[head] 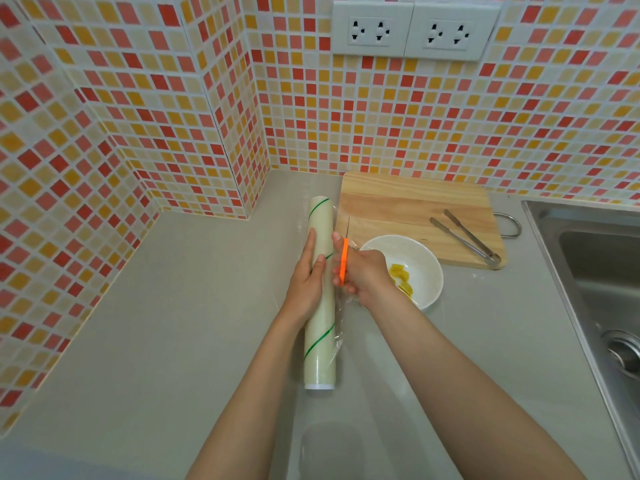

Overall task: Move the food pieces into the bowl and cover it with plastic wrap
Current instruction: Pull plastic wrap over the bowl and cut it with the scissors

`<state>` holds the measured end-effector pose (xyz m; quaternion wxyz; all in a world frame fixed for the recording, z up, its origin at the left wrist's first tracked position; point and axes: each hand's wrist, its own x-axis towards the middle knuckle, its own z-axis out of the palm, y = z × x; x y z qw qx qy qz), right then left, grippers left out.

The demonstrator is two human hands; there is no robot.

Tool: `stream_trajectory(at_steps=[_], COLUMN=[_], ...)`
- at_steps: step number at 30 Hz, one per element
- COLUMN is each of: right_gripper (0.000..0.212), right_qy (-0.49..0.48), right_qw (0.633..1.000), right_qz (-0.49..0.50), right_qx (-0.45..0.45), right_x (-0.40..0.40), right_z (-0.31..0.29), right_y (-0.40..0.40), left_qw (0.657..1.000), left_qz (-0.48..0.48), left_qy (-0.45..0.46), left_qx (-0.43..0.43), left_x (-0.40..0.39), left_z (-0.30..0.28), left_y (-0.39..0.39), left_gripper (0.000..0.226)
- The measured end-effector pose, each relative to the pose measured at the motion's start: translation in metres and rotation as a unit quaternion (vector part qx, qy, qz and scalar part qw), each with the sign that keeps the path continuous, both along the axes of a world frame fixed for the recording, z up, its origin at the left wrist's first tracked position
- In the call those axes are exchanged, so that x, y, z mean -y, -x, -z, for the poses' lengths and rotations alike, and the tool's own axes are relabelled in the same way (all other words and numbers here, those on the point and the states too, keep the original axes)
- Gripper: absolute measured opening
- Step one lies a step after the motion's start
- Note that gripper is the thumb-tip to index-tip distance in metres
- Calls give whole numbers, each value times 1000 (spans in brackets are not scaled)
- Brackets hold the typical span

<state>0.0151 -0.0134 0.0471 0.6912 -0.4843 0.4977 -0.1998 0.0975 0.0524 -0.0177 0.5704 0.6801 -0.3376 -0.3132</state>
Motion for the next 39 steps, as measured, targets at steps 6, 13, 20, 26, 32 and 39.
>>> stream_trajectory(at_steps=[6,13,20,26,32,39], right_gripper=[37,43,36,28,28,30], right_qy=[6,-30,-47,-52,-45,-39], right_qw=[1000,1000,999,998,998,987], right_qz=[10,-1,4,23,45,-158], right_qx=[-14,-1,13,36,28,-10], right_x=[13,26,35,39,41,45], right_z=[2,0,-2,-1,1,-19], right_y=[-9,-21,-24,-28,-33,-28], left_qw=[1000,1000,1000,999,997,997], left_qz=[2,5,-6,-10,-41,-58], left_qy=[-10,-16,-18,-2,-7,-52], left_qx=[-7,-13,-9,-40,-66,-3], left_x=[-3,-8,-15,-21,-33,-54], left_z=[-1,-4,-8,-7,-9,-6], left_y=[-2,-4,-6,-6,-7,-16], left_gripper=[52,51,50,49,48,51])
